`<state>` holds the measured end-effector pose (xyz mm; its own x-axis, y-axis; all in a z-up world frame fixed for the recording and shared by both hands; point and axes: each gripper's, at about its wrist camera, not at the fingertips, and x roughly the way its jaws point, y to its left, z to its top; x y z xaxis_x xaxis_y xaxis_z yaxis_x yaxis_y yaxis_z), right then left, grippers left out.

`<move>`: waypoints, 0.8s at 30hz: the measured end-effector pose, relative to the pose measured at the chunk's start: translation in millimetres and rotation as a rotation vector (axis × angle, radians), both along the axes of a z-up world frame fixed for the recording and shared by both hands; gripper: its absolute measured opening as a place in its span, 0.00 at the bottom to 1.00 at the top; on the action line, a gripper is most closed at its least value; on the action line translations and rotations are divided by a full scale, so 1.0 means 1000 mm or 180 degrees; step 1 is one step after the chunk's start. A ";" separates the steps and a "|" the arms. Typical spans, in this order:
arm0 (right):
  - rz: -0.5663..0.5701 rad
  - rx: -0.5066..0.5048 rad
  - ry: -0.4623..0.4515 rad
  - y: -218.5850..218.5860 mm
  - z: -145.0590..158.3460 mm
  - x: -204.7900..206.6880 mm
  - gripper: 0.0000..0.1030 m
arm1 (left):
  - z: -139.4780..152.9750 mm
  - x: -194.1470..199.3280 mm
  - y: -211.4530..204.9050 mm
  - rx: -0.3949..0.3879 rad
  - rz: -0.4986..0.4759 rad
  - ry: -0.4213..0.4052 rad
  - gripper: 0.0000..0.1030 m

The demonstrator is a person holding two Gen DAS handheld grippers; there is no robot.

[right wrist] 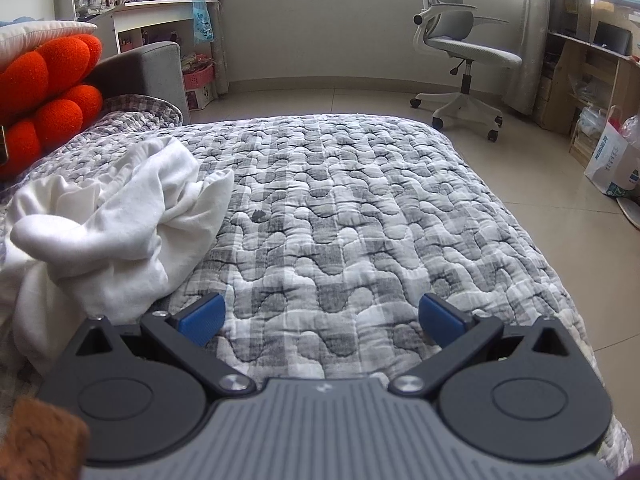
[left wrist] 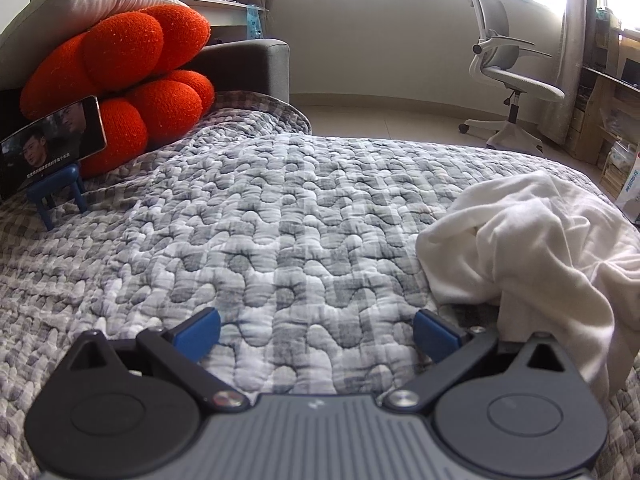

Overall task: Fold clothes
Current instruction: 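Move both grippers open toward the crumpled white garment on the bed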

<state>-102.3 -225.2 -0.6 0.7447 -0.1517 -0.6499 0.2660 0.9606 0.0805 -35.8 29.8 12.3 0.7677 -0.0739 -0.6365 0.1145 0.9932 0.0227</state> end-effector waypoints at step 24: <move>0.0971 0.0133 -0.0519 -0.004 0.085 -0.008 0.08 | 0.028 0.001 0.001 -0.0292 -0.0514 -0.0018 1.00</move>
